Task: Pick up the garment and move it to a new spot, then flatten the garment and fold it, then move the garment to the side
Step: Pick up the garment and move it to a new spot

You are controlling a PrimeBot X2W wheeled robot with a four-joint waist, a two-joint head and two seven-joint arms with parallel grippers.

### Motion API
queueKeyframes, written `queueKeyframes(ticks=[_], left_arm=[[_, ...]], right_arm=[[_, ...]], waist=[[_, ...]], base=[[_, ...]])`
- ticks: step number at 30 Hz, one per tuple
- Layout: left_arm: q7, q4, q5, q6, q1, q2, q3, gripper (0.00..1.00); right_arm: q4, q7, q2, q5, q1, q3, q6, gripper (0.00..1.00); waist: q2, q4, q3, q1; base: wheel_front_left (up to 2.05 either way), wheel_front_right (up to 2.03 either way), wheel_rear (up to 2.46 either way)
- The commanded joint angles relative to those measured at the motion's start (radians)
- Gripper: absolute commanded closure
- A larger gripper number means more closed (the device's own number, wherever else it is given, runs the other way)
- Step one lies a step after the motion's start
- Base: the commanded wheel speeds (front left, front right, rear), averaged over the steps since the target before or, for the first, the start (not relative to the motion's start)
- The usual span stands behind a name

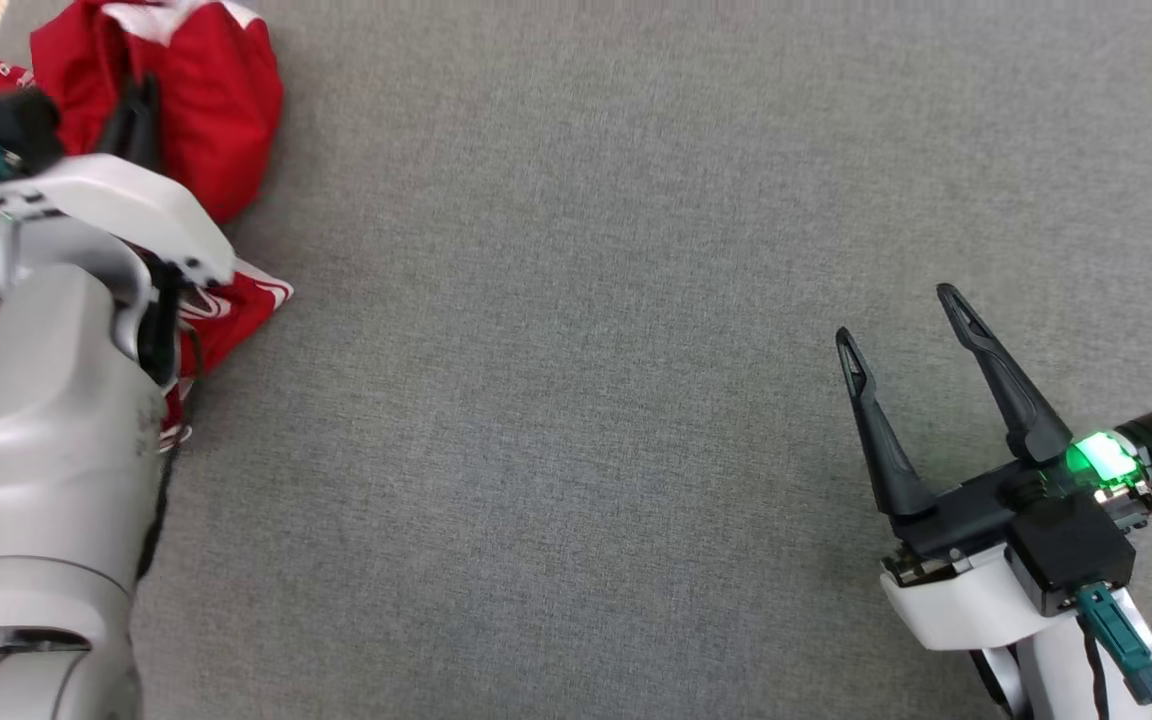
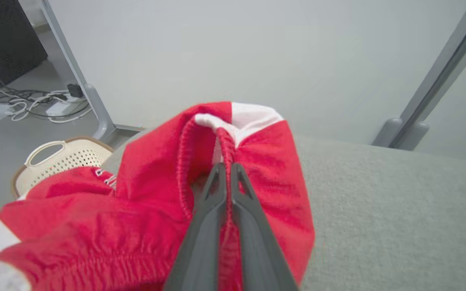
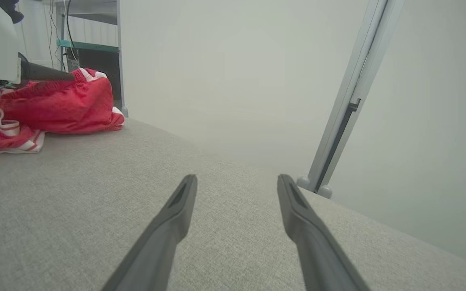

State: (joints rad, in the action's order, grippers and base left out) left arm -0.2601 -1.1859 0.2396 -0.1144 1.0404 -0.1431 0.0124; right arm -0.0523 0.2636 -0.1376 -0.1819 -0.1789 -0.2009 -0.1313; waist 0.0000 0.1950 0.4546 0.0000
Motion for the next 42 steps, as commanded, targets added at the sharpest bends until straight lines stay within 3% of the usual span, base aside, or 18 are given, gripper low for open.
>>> queueKeyframes(ticks=[1, 10, 15, 22, 28, 33, 37, 42], left_arm=[[-0.006, 0.051, 0.009, -0.007, 0.023, -0.022, -0.007, 1.0], [-0.006, 0.281, -0.012, -0.016, -0.011, -0.076, 0.043, 1.0], [0.012, 0.413, 0.016, -0.016, -0.022, -0.122, 0.118, 1.0], [0.121, 0.661, 0.084, -0.016, -0.062, -0.169, 0.203, 1.0], [0.202, 0.86, 0.116, -0.016, -0.12, -0.156, 0.269, 1.0], [0.242, 0.939, 0.108, -0.016, -0.178, -0.127, 0.348, 1.0], [0.237, 0.967, 0.125, -0.016, -0.253, -0.11, 0.439, 1.0], [0.204, 0.986, 0.197, -0.016, -0.412, -0.132, 0.59, 1.0]], right_arm=[[0.006, 0.002, 0.013, 0.013, -0.016, -0.001, 0.001, 0.0], [0.033, 0.002, 0.065, 0.043, -0.02, -0.007, 0.001, 0.0], [0.038, 0.002, 0.083, 0.085, -0.009, 0.0, 0.001, 0.0], [0.013, 0.002, 0.086, 0.165, -0.007, 0.002, 0.001, 0.0], [0.002, 0.002, 0.086, 0.203, -0.012, 0.023, 0.001, 0.0], [-0.017, 0.002, 0.086, 0.24, -0.027, 0.038, 0.001, 0.0], [-0.028, 0.002, 0.087, 0.25, -0.027, 0.053, 0.001, 0.0], [-0.034, 0.002, 0.086, 0.243, -0.016, 0.077, 0.001, 0.0]], waist=[[0.0, -0.009, -0.037, 0.0], [0.0, -0.059, -0.164, 0.0], [0.0, -0.138, -0.235, 0.0], [0.0, -0.276, -0.293, 0.0], [0.0, -0.378, -0.306, 0.0], [0.0, -0.442, -0.289, 0.0], [0.0, -0.463, -0.266, 0.0], [0.0, -0.457, -0.252, 0.0]], base=[[0.0, 0.0, 0.0], [0.0, 0.0, 0.0], [0.0, 0.0, 0.0], [0.0, 0.0, 0.0], [0.0, 0.0, 0.0], [0.0, 0.0, 0.0], [0.0, 0.0, 0.0], [0.0, 0.0, 0.0]])
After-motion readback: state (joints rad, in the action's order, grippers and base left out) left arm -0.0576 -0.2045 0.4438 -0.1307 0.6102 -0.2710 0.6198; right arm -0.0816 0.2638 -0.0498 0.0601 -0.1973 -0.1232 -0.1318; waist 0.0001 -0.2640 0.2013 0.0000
